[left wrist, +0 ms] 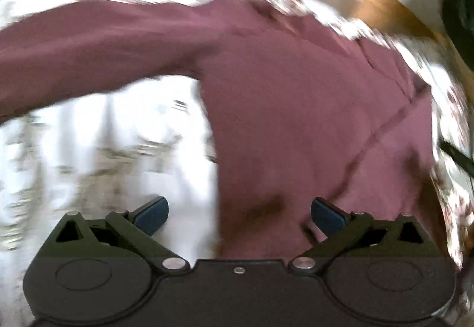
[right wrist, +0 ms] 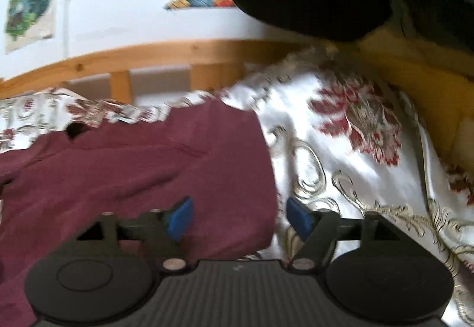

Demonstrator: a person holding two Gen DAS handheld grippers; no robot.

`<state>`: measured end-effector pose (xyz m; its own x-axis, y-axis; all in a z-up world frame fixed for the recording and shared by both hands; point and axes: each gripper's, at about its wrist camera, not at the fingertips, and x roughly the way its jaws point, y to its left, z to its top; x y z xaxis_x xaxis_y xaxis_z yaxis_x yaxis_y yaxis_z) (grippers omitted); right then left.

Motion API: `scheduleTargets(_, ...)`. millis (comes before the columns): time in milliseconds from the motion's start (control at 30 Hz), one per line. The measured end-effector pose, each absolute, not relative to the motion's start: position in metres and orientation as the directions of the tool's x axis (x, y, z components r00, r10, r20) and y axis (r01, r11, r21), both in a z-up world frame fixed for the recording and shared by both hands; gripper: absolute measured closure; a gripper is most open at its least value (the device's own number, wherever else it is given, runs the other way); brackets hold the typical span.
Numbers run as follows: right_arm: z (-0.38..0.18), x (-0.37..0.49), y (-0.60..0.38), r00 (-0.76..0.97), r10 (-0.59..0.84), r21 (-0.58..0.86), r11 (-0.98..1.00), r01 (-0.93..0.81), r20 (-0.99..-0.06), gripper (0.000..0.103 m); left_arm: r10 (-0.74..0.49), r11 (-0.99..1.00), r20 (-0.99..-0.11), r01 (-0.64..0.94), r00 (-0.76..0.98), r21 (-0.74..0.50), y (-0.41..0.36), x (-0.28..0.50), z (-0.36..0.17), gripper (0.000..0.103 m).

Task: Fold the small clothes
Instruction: 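Open the right tool to release the sleeve on the shirt, then grasp the cuff of the other sleeve with the left tool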

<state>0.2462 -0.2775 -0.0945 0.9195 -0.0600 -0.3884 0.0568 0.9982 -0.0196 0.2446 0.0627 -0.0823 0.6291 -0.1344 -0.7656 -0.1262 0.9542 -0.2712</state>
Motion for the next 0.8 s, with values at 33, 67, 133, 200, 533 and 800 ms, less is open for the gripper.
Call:
scheduleTargets(33,-0.091,0.241,-0.273,0.924,-0.058,-0.031,0.998,0.05,-0.378,0.016,-0.108,0.947,-0.762,-0.168,0.639,-0.275,0.072,0.24,-0.078,0.001)
scheduleTargets(67,-0.088,0.236,-0.268,0.927,-0.057,-0.041,0.998,0.045,-0.37,0.011,-0.087,0.933,-0.758,-0.213,0.647,-0.289,0.085,0.235,-0.073,0.001)
scheduleTargets(133,-0.082,0.227,-0.26,0.932,-0.043,-0.049,0.998,0.028,-0.359,0.008,-0.069,0.898,-0.735,-0.278,0.675,-0.341,0.11,0.227,-0.062,0.001)
scheduleTargets(200,-0.076,0.218,-0.254,0.934,-0.025,-0.042,0.999,0.01,-0.357,0.002,-0.033,0.843,-0.702,-0.357,0.711,-0.401,0.139,0.217,-0.048,0.001)
scheduleTargets(533,-0.057,0.155,-0.244,0.926,0.051,0.058,0.998,-0.032,-0.373,0.0,0.212,0.933,-0.727,-0.358,0.654,-0.049,0.193,0.195,0.027,0.001)
scheduleTargets(800,-0.048,0.146,-0.241,0.929,0.093,0.07,0.995,-0.072,-0.358,0.0,0.446,0.895,-0.729,-0.265,0.52,0.36,0.249,0.201,0.031,0.001)
